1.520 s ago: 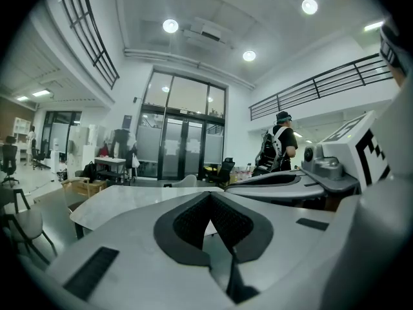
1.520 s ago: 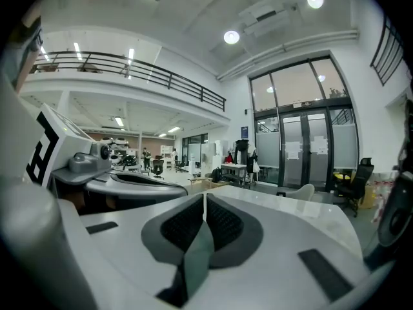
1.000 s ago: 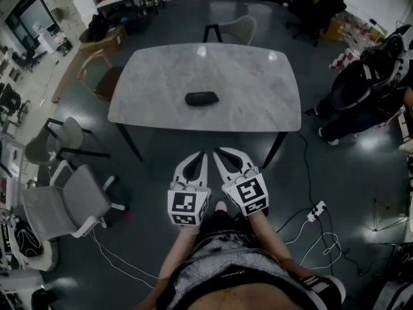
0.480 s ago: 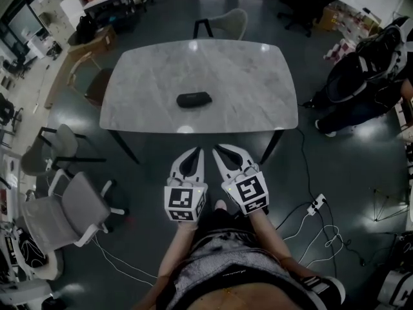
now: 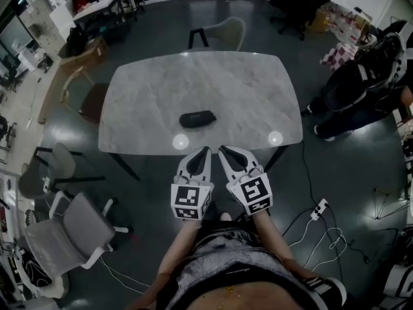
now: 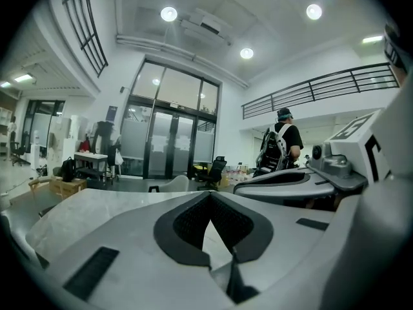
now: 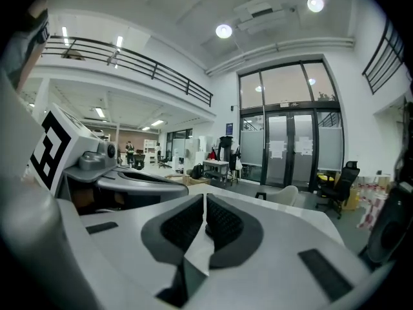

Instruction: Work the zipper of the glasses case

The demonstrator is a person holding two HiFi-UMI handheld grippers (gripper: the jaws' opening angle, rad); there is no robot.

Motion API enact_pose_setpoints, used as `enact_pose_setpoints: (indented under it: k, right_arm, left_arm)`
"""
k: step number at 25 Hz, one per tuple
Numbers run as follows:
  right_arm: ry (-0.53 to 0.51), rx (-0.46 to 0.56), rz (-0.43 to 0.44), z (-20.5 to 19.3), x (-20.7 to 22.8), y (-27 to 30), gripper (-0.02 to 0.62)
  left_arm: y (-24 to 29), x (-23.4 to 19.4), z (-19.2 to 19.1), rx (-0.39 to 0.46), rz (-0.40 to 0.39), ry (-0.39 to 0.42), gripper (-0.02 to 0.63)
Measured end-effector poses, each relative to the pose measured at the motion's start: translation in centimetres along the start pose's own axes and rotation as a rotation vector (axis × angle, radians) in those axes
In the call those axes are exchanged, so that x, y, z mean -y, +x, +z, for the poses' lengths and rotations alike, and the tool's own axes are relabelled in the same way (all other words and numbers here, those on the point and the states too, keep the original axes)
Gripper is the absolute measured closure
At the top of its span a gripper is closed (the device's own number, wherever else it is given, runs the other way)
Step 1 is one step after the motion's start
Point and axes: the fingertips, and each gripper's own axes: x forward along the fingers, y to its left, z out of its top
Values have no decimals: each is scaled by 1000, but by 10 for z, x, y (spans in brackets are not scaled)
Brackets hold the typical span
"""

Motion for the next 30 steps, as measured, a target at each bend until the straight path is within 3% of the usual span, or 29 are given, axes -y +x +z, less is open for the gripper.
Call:
enact_pose_setpoints:
  k: [12,19,30]
  right_arm:
    - [19,-37,-54,6,17,82,528]
    - [35,-56,-77,-1,21,92,528]
    - [47,-72,-21,2,42,131,528]
  left_arm:
    - [40,-71,2,-18,-60,1,611]
    - [50,-76,-2,-25,-97,-9,611]
    - [79,-102,0,-49,-33,-24,611]
